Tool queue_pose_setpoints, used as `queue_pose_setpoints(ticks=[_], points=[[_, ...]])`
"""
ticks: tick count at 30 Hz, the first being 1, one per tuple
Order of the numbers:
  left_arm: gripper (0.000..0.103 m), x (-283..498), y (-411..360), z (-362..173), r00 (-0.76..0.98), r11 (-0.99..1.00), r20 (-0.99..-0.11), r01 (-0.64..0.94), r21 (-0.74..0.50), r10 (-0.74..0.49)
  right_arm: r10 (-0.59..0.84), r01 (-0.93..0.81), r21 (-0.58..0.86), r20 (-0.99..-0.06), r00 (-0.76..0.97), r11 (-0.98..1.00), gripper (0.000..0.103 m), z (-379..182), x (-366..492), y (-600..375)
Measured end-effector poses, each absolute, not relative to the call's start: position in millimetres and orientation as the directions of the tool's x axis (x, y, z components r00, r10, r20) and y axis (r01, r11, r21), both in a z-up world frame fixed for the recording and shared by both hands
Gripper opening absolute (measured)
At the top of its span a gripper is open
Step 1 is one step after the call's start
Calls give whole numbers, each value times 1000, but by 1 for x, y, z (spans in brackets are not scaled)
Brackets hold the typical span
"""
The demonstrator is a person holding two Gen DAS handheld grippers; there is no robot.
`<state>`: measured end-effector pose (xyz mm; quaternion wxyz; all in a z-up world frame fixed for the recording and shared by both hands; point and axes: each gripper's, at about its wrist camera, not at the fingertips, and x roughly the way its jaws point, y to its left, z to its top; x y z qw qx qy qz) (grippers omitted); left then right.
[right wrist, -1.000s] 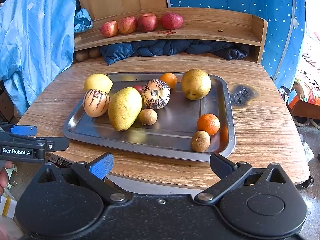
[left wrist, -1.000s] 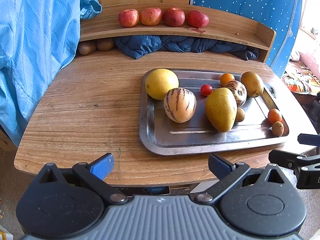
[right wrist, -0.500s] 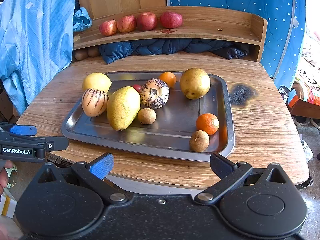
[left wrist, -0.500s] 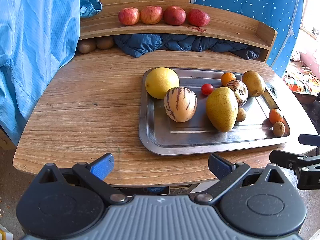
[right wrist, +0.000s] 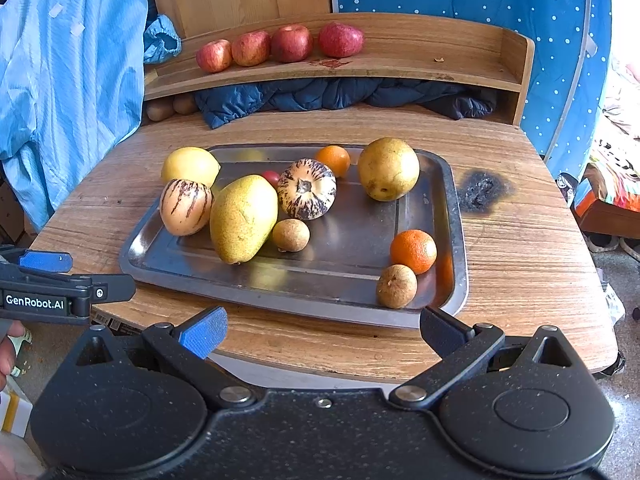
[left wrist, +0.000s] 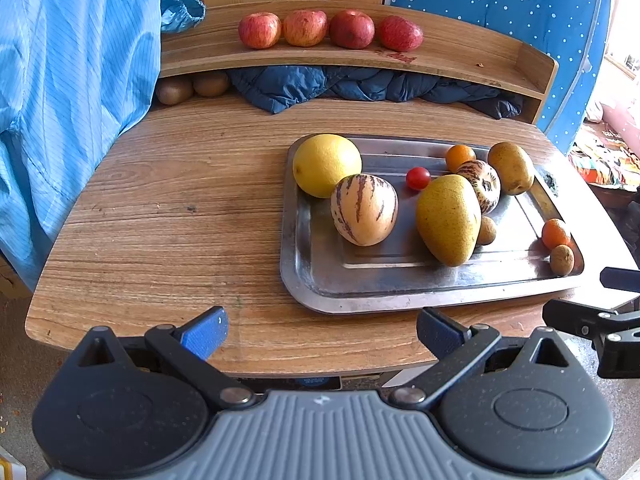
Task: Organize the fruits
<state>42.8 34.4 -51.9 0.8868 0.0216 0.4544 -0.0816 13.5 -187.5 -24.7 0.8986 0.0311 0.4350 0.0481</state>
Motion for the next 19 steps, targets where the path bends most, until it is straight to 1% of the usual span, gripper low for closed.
queue_pose_setpoints(ticks=[7, 11, 19], points=[[102, 45, 35, -50, 580, 987, -807, 160, -20, -111, 107, -54, 94, -781, 615, 994, 102, -26, 13, -187], [102, 46, 38, -51, 563, 984, -813, 168, -67, -151, 99, -49, 87, -786, 610, 995, 102, -26, 14, -185], [102, 47, 40, -51, 560, 981, -810, 176, -86, -171, 88, -51, 72, -788, 609, 996, 102, -25, 14, -181]])
